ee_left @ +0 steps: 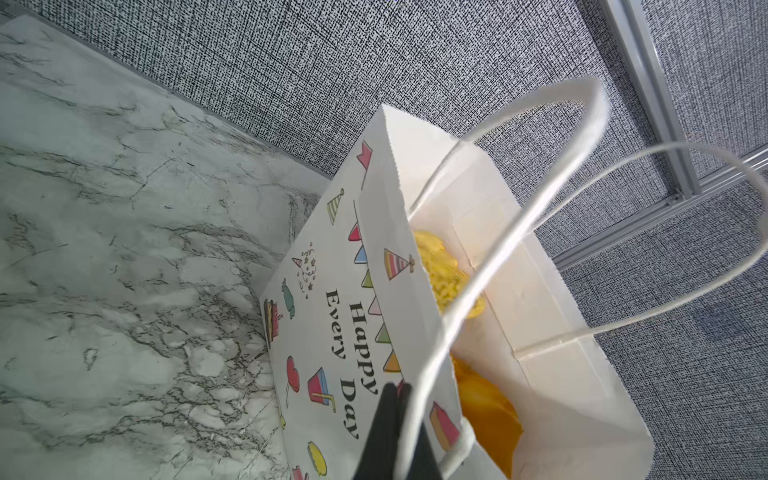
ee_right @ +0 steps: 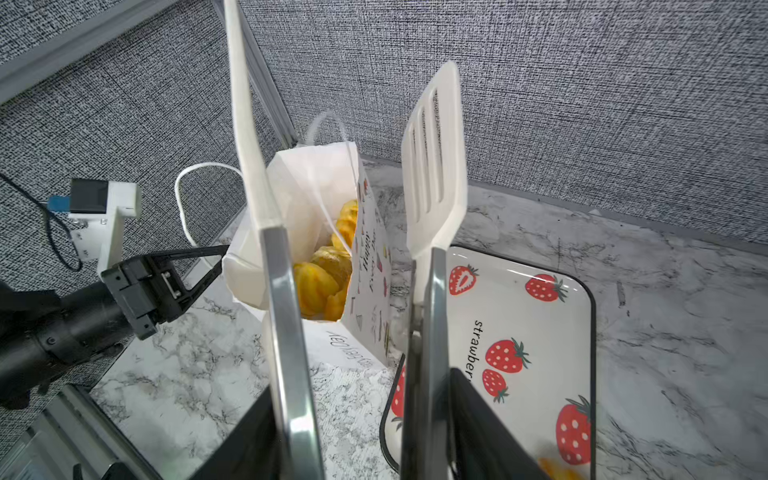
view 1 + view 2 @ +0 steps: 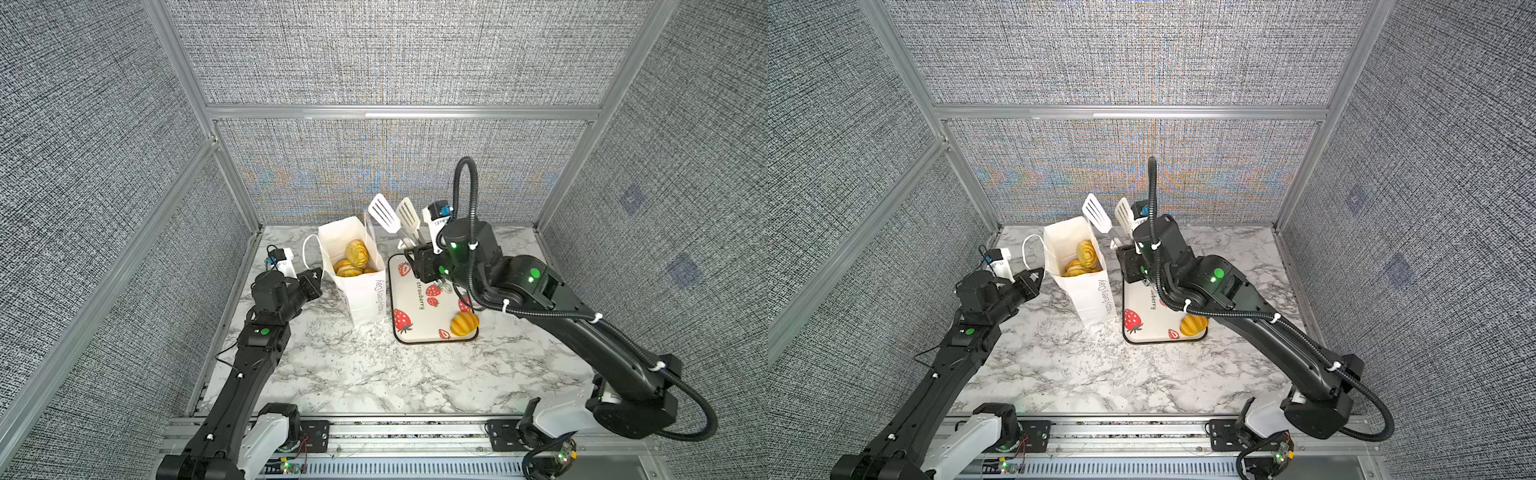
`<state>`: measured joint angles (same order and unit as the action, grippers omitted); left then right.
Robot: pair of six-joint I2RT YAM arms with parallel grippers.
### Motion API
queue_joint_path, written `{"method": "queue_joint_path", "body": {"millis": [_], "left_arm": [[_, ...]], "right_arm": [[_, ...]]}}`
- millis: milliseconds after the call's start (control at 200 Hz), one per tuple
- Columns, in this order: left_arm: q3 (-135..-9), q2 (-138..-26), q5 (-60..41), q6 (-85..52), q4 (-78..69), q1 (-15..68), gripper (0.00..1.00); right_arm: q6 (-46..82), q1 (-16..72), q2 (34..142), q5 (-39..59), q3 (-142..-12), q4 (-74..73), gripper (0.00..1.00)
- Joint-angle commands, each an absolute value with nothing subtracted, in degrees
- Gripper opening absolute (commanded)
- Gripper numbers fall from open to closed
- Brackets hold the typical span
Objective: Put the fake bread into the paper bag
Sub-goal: 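Raise the open tongs out of the bag back over the tray, then lower the open right tongs onto the striped roll on the tray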
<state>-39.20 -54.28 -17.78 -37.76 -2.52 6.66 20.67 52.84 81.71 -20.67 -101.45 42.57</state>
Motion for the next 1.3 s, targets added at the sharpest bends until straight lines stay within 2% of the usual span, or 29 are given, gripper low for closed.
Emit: {"method": "queue_joint_path", "body": {"millis": [0,525,1296], "left_arm": [[-39.6,-54.2,-18.3,-37.5,-3.0,6.7,0.0],[-39.7,-53.9,-18.0,-37.0,-2.4,6.7,0.0],[-38.2,-54.6,-19.5,-37.6,-5.0,6.7,0.0]], "right_arm": [[21.5,52.0,79.1,-24.0,-98.8,43.1,0.57],[32.7,44.1,67.4,-24.3,-80.6,55.5,0.57],[42.0,43.0,66.6,-18.1,-68.1,64.4,0.58]]}}
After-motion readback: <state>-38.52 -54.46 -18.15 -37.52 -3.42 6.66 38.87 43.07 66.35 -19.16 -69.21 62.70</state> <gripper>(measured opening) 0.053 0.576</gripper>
